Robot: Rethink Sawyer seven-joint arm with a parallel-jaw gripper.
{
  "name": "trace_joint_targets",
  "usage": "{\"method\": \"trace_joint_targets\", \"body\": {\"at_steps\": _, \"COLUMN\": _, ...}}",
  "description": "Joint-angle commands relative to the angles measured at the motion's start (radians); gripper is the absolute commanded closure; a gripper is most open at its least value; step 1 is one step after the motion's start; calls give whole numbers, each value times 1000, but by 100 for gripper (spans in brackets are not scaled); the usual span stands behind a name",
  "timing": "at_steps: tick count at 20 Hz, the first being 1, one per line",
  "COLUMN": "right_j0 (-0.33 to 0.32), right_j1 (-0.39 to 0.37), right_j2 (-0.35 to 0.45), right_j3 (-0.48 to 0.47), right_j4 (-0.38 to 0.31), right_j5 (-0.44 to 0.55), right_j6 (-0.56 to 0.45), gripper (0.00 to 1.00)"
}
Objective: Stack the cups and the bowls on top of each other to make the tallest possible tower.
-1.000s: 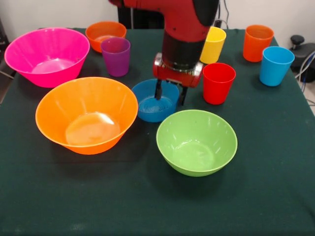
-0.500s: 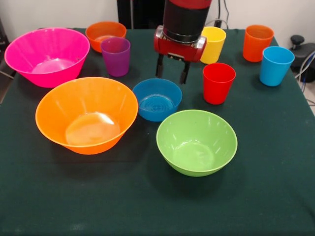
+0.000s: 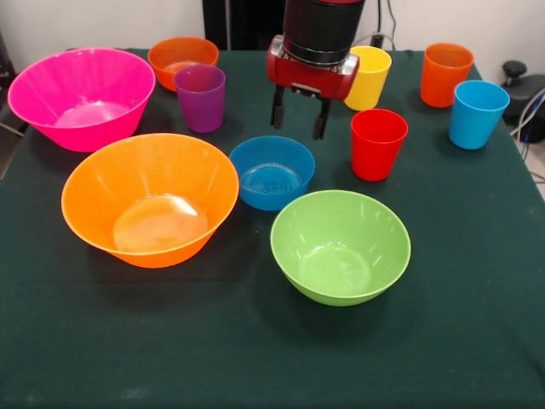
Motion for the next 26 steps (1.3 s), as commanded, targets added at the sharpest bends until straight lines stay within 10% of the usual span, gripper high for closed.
{"method": "trace_joint_targets", "body": {"at_steps": 1, "right_j0": 3, "right_j1": 19, "right_j2": 85, "right_j3": 50, "right_j4": 17, "right_j5": 61, "right_j6": 63, "gripper": 0}}
{"method": "trace_joint_targets", "body": {"at_steps": 26, "right_j0": 1, "right_j1": 17, "right_j2": 97, "right_j3": 66, "right_j4": 28, "right_j5": 52, "right_j6": 55, "gripper": 0}}
